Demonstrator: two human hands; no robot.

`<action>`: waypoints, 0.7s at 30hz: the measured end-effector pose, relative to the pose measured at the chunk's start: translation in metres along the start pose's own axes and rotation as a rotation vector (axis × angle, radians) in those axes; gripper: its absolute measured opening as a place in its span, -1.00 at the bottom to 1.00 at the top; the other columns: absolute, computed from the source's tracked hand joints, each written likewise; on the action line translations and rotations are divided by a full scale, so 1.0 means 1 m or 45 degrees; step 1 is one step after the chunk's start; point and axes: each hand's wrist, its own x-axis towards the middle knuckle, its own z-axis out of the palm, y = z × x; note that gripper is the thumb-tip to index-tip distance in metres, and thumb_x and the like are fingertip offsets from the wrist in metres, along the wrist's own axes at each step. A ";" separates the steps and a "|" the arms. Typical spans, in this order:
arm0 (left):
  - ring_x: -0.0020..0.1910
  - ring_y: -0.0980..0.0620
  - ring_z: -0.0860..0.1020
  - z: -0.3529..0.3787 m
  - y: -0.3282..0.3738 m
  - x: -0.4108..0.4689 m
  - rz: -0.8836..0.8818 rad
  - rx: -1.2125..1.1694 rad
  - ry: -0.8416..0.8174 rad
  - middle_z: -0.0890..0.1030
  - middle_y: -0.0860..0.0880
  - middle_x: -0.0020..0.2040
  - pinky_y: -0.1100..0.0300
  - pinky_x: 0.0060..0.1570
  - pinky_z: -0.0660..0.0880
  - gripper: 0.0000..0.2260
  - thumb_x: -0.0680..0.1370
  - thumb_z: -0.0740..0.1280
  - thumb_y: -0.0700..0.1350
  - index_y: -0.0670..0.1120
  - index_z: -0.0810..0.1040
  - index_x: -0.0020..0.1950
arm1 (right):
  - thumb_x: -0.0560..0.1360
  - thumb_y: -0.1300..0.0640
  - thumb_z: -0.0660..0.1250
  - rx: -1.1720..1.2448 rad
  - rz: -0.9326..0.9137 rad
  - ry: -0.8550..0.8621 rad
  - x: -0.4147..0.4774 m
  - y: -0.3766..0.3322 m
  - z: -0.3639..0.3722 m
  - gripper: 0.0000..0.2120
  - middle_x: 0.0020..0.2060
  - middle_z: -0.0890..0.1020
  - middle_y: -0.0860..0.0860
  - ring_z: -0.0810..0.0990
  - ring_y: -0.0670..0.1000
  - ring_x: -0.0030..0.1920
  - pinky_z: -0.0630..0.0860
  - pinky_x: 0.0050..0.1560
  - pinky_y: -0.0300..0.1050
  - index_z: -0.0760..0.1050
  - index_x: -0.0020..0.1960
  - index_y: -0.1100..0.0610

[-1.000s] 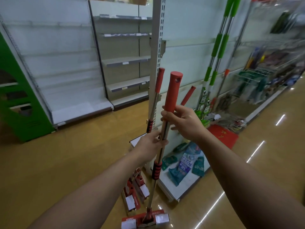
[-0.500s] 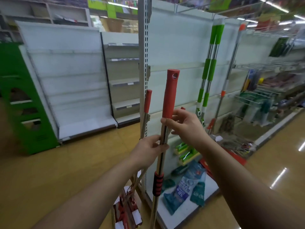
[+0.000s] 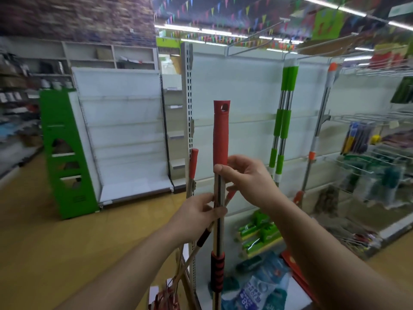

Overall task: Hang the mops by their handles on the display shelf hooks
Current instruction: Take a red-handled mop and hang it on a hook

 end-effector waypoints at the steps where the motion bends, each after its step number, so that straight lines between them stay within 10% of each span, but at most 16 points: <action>1: -0.03 -0.11 0.69 0.002 0.005 0.004 0.001 0.001 0.002 0.73 -0.13 -0.01 -0.02 0.01 0.64 -0.89 0.62 0.38 0.07 0.15 0.62 0.13 | 0.55 -0.03 0.47 0.008 -0.009 0.001 0.003 0.000 -0.006 -0.83 -0.07 0.74 0.06 0.74 0.12 -0.01 0.71 0.01 0.10 0.66 0.06 0.04; 10: -0.09 0.22 0.68 0.022 0.018 0.066 0.073 0.050 0.004 0.73 0.08 -0.03 0.25 -0.09 0.54 -0.83 0.61 0.38 0.10 0.17 0.61 0.20 | 0.47 -0.18 0.47 0.057 -0.042 0.004 0.043 0.023 -0.052 -0.80 -0.14 0.74 -0.03 0.74 0.09 -0.07 0.69 0.06 0.27 0.69 -0.01 -0.09; 21: -0.07 -0.15 0.68 0.014 0.035 0.152 0.143 0.228 -0.071 0.72 -0.13 -0.08 -0.22 0.07 0.63 -0.53 0.45 0.29 0.39 0.04 0.69 -0.01 | 0.48 -0.12 0.49 0.026 -0.074 0.039 0.100 0.041 -0.094 -0.85 -0.14 0.77 0.00 0.75 0.04 -0.10 0.66 -0.06 0.02 0.70 -0.04 -0.07</action>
